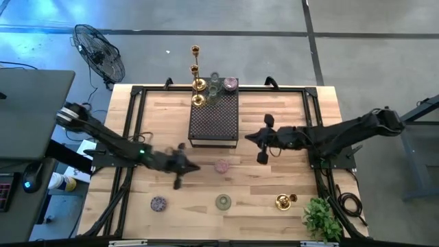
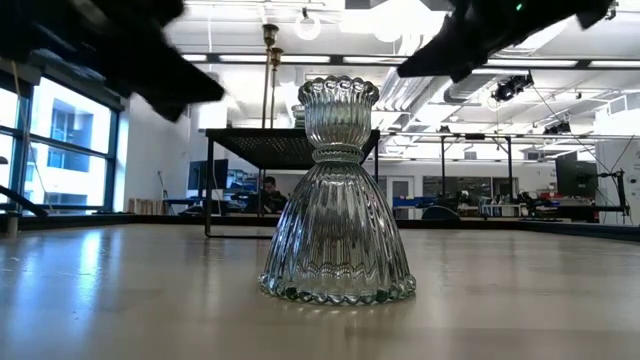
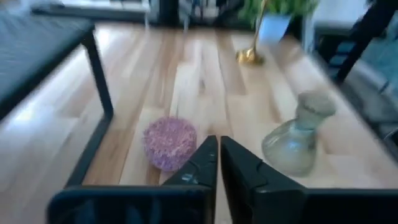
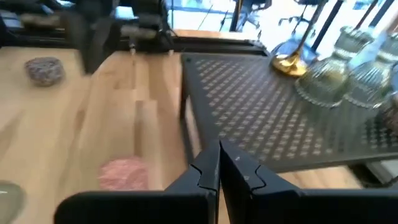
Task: Pick & Place candle stick holders
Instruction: Put the pink patterned scented candle on the shelf
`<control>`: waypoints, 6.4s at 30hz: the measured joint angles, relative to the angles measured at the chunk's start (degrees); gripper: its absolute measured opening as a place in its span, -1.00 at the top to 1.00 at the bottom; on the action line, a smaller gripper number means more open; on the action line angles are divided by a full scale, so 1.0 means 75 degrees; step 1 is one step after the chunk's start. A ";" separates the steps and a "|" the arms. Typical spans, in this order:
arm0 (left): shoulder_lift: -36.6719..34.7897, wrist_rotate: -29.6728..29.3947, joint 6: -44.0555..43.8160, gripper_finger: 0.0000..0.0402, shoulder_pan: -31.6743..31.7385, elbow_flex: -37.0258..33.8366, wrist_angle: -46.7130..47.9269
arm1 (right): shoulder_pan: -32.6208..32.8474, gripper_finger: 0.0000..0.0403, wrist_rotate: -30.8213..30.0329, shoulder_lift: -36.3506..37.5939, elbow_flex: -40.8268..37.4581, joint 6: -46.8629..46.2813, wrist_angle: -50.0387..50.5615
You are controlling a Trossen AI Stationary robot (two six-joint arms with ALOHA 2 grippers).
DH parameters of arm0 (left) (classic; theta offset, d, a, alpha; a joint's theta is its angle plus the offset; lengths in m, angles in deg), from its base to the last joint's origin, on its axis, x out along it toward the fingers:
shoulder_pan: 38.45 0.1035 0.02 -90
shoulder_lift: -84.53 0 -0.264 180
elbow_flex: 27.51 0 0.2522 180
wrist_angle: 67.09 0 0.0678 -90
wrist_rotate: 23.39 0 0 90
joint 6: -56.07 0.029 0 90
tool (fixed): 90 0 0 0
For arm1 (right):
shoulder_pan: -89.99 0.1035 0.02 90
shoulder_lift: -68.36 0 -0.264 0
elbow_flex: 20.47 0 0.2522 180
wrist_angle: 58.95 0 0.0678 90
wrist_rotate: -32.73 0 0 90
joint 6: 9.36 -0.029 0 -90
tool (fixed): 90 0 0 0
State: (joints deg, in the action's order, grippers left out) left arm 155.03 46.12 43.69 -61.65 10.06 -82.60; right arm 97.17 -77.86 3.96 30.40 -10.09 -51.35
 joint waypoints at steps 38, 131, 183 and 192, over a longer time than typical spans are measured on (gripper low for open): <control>-0.4120 0.0123 0.0416 1.00 0.2194 -0.3066 -0.0176 | 0.1140 -0.58 0.0597 -0.6211 0.5537 -0.3162 0.4451; -0.4117 0.0260 0.0213 1.00 0.2191 -0.3076 0.0098 | -0.4123 -0.44 0.1495 -0.5525 0.7790 -0.1809 0.6914; -0.4120 0.0248 0.0213 1.00 0.2191 -0.3076 0.0110 | -0.4115 -0.61 0.1144 -0.5881 0.7631 -0.1159 0.6189; -0.4118 0.0269 0.0213 1.00 0.2191 -0.3076 0.0113 | -0.4100 -0.61 0.0987 -0.5881 0.7631 -0.0897 0.6034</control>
State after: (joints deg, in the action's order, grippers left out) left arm 124.15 48.13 45.29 -45.22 -13.02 -81.75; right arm 66.42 -70.46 -40.15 87.64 -16.82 -6.10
